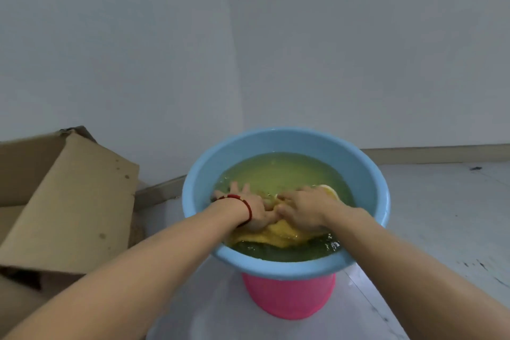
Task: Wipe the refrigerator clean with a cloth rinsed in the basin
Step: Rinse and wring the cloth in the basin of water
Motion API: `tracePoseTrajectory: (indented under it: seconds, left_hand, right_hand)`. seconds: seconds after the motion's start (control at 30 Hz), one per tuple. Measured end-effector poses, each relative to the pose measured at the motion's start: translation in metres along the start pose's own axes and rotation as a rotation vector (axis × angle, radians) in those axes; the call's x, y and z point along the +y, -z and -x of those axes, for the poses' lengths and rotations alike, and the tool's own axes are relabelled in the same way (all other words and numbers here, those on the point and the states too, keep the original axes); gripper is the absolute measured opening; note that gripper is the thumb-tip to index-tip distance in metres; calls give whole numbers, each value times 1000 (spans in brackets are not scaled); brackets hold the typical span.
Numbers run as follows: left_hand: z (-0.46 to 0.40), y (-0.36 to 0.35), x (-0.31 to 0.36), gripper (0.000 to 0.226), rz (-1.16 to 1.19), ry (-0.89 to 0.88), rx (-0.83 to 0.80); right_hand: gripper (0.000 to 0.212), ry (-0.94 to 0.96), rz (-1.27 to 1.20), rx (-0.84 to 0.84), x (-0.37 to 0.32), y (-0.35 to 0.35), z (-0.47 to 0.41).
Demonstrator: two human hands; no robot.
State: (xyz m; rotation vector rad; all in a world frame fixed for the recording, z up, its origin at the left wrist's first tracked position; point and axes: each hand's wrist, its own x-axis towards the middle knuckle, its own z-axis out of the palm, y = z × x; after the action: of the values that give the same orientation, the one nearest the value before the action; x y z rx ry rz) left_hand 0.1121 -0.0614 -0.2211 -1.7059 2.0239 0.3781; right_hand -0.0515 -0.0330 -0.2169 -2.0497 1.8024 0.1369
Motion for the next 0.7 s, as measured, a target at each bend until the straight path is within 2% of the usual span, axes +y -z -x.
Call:
tracePoseTrajectory:
  seconds: [0.07,0.17,0.23,0.27,0.33,0.43,0.5,0.57,0.6,0.67,0.7]
  left_hand:
    - [-2,-11,9,76,-36,52,-39]
    - [-20,-22,14,92,-26,252,-67]
    - [-20,-21,16,96,73,423,-4]
    - [-14,-18,19,86,214,490,16]
    - [-7,-14,26,64,514,423,47]
    - [-8,-2,34,54,947,363,-149]
    - [-13,-2,43,56,1176,329,-104]
    - [-22,-6,55,44,1360,303,-76]
    - [-17,-7,62,39,1384,289,-57]
    - [-1,-7,73,38,1494,249,-28]
    - [1,-7,73,39,1533,249,-15]
  right_hand:
    - [65,-89,88,-156,3,-11,-6]
    - [69,-249,218,-115,15,-7,-9]
    - [66,-338,266,-122,13,-7,-7]
    - [66,-389,240,-128,10,-9,-8]
    - [67,-514,57,-136,6,-13,-18]
    - [91,-490,-247,-82,10,-25,-49]
    - [77,-446,-431,-97,11,-24,-49]
    - [36,-334,-595,-120,0,-7,-26]
    - [28,-270,-632,-90,-1,-3,-24]
    - [21,-205,-747,-69,5,0,-26]
    - [25,-189,-809,-58,3,1,-25]
